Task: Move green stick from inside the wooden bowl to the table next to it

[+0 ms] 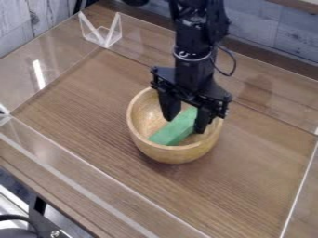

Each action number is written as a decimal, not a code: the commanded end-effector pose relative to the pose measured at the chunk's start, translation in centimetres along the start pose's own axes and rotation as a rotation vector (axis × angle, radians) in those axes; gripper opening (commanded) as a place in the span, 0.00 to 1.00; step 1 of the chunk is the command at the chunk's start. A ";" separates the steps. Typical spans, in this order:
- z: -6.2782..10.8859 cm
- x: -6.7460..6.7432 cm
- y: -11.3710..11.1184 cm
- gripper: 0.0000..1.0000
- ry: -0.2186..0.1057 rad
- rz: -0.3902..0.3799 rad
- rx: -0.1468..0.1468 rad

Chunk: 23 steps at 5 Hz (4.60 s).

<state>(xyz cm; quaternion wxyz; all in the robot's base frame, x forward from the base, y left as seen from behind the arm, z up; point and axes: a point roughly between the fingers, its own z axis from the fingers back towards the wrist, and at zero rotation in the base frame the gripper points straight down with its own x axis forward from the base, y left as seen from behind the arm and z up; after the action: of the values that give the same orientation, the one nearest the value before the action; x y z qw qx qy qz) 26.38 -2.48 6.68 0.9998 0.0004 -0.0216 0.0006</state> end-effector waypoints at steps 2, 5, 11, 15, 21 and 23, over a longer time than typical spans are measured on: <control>0.7 1.2 0.4 1.00 -0.046 0.023 0.005; -0.6 0.9 0.9 0.00 -0.036 0.034 0.021; -3.1 0.7 1.6 0.00 -0.019 0.053 0.034; -1.1 1.3 2.2 0.00 -0.019 0.096 -0.006; 5.9 3.2 4.4 0.00 -0.135 0.169 -0.063; 4.7 0.2 0.2 0.00 -0.084 -0.061 -0.110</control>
<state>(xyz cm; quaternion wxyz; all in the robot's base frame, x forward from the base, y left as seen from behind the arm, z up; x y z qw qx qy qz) 26.03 -2.21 9.96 0.9976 -0.0532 -0.0355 -0.0261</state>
